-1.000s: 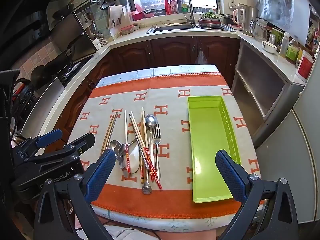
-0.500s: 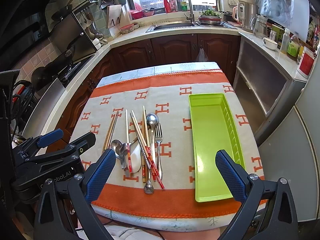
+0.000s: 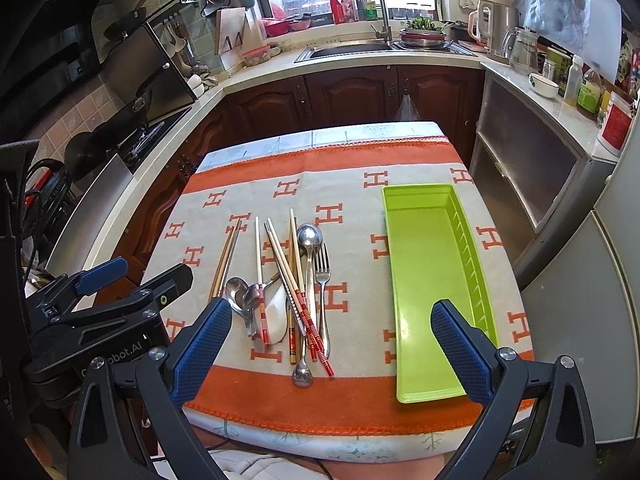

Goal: Organize utensils
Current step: 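Move both grippers down toward the pile of chopsticks and spoons, then grasp a red-striped white chopstick with the right gripper while the left grasps a wooden chopstick, then carry both chopsticks into the lime-green tray and open both grippers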

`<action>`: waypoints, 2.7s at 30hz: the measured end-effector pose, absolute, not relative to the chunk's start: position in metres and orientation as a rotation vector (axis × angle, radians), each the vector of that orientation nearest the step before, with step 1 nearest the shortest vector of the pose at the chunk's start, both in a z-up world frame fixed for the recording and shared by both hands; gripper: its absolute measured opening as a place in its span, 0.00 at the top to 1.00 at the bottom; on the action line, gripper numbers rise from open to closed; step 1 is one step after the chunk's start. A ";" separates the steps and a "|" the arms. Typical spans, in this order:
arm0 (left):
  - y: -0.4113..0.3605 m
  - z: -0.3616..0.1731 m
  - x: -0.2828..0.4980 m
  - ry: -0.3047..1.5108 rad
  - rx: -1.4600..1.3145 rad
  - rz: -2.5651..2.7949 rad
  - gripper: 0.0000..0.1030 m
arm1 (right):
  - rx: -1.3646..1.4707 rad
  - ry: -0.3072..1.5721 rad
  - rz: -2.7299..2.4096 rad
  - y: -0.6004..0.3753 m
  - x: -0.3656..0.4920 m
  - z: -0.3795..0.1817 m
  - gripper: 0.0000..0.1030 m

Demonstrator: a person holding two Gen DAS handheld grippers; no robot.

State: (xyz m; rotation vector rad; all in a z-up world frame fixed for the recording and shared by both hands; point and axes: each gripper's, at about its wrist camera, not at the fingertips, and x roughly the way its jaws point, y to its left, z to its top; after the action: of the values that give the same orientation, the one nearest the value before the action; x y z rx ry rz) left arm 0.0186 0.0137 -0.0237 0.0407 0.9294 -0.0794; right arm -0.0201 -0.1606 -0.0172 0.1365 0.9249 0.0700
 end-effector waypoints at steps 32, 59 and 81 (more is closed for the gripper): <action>0.136 -0.161 0.119 1.210 -0.152 -0.076 0.50 | 0.040 1.110 0.374 -0.100 0.130 -0.137 0.66; 0.140 -0.215 0.140 1.296 -0.180 -0.124 0.73 | 0.022 1.254 0.399 -0.083 0.158 -0.206 0.95; 0.138 -0.213 0.140 1.292 -0.244 -0.159 0.96 | 0.214 1.184 0.382 -0.123 0.130 -0.175 0.95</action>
State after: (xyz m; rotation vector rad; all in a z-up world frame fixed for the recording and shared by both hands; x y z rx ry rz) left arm 0.1400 0.1383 -0.2130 -0.2443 1.2922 -0.1593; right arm 0.1297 -0.1230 -0.1747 0.2139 1.1844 0.3822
